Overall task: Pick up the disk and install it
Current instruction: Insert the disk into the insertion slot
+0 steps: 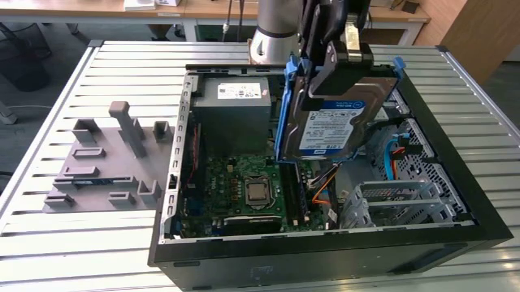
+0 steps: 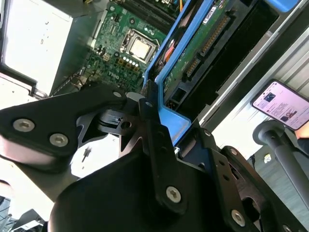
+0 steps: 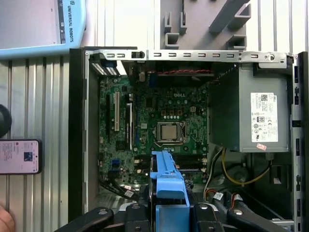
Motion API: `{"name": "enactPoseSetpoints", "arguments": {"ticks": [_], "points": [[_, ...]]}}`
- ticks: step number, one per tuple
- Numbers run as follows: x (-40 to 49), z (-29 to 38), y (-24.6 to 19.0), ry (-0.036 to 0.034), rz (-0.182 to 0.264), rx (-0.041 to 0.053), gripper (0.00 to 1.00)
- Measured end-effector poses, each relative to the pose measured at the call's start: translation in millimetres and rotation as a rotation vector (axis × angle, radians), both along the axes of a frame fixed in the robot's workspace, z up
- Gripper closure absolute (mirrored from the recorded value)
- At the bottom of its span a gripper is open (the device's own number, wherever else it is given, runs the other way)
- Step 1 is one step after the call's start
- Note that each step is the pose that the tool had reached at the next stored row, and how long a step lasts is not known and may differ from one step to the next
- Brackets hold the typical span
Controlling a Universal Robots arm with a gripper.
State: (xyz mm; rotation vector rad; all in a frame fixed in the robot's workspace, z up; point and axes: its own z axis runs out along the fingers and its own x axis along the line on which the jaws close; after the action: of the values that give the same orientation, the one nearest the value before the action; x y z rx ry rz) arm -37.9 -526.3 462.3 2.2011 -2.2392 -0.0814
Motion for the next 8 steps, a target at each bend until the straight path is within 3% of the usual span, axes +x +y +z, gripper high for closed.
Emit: {"name": "enactPoseSetpoints", "arguments": {"ticks": [6,8], "points": [[8.1,-0.5,-0.6,0.0,0.0,-0.0001,0.63],[8.4,-0.6,-3.2,0.0001,0.0,-0.0001,0.63]]}}
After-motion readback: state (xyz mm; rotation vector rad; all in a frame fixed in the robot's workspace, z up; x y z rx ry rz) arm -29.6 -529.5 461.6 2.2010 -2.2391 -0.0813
